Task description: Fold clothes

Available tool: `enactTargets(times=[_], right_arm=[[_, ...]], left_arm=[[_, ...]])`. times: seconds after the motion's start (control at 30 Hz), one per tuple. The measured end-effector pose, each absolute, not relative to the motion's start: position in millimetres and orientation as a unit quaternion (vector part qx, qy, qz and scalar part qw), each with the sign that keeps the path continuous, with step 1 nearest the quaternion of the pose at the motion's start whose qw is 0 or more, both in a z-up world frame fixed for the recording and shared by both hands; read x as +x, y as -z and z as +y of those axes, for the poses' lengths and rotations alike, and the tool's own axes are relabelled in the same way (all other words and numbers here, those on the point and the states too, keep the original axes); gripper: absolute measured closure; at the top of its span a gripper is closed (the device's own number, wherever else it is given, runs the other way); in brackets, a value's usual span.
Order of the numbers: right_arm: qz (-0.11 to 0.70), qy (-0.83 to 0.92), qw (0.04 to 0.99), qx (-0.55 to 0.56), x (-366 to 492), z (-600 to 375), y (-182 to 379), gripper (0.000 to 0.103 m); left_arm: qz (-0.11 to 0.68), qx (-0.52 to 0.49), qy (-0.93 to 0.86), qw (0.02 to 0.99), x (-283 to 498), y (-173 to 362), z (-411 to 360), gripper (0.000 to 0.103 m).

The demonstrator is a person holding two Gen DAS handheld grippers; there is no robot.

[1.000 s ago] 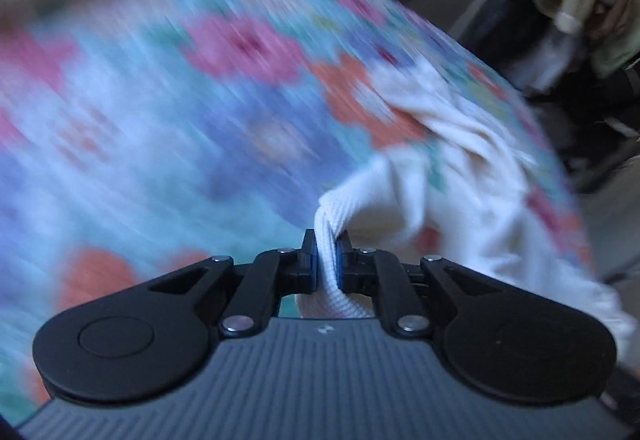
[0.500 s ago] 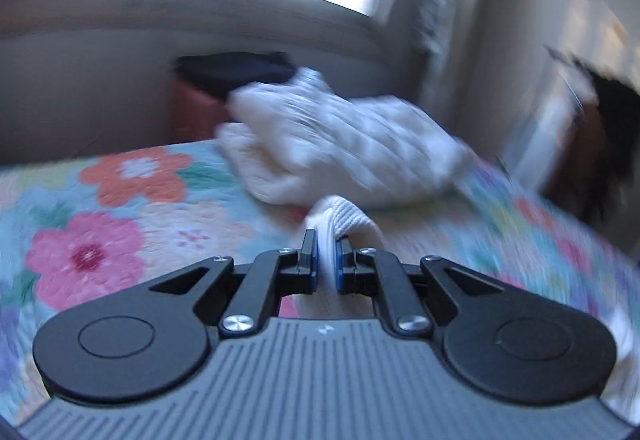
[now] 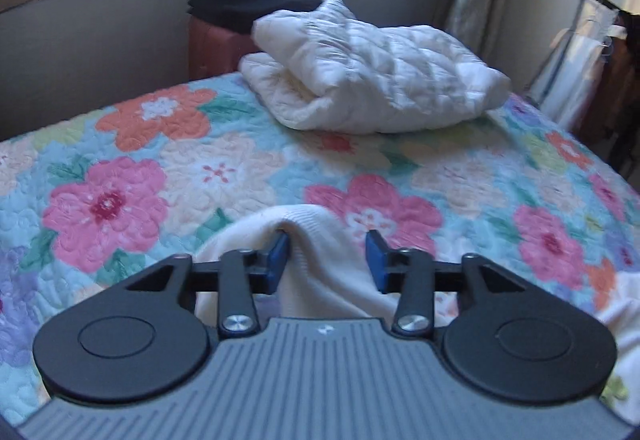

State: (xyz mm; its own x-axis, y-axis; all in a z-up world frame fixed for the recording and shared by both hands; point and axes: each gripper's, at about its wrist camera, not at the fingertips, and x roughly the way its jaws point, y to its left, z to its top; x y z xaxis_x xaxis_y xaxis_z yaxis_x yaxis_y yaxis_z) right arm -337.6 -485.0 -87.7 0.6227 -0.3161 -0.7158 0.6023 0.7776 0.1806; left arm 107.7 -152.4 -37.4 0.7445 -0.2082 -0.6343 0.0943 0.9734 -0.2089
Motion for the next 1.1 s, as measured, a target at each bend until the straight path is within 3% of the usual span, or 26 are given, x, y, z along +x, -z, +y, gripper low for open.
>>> enactTargets(times=[0.03,0.23,0.5,0.53,0.6,0.63,0.8,1.0,1.1], right_arm=[[0.353,0.263,0.874,0.205,-341,-483,85,0.041],[0.388,0.250,0.864,0.202,-362,-470,87,0.038],[0.422,0.295,0.837,0.187,-364,-467,108,0.040],[0.420,0.296,0.838,0.182,-363,-466,109,0.046],[0.414,0.285,0.846,0.175,-363,-463,108,0.091],[0.412,0.272,0.852,0.171,-363,-461,106,0.096],[0.380,0.191,0.882,0.203,-372,-448,91,0.096],[0.471,0.182,0.845,0.176,-355,-442,124,0.097],[0.471,0.189,0.845,0.170,-349,-440,123,0.096]], left_arm=[[0.354,-0.078,0.101,0.926,98,33,-157,0.046],[0.367,-0.015,0.245,0.897,6,16,-201,0.016],[0.395,0.089,0.458,0.792,-123,47,-289,0.019],[0.395,0.090,0.472,0.783,-135,49,-296,0.019],[0.388,0.117,0.491,0.771,-159,55,-310,0.019],[0.386,0.137,0.498,0.764,-171,60,-316,0.019],[0.382,0.244,0.529,0.718,-211,87,-334,0.019],[0.369,0.330,0.489,0.718,-221,115,-344,0.018],[0.377,0.344,0.479,0.714,-221,124,-348,0.017]])
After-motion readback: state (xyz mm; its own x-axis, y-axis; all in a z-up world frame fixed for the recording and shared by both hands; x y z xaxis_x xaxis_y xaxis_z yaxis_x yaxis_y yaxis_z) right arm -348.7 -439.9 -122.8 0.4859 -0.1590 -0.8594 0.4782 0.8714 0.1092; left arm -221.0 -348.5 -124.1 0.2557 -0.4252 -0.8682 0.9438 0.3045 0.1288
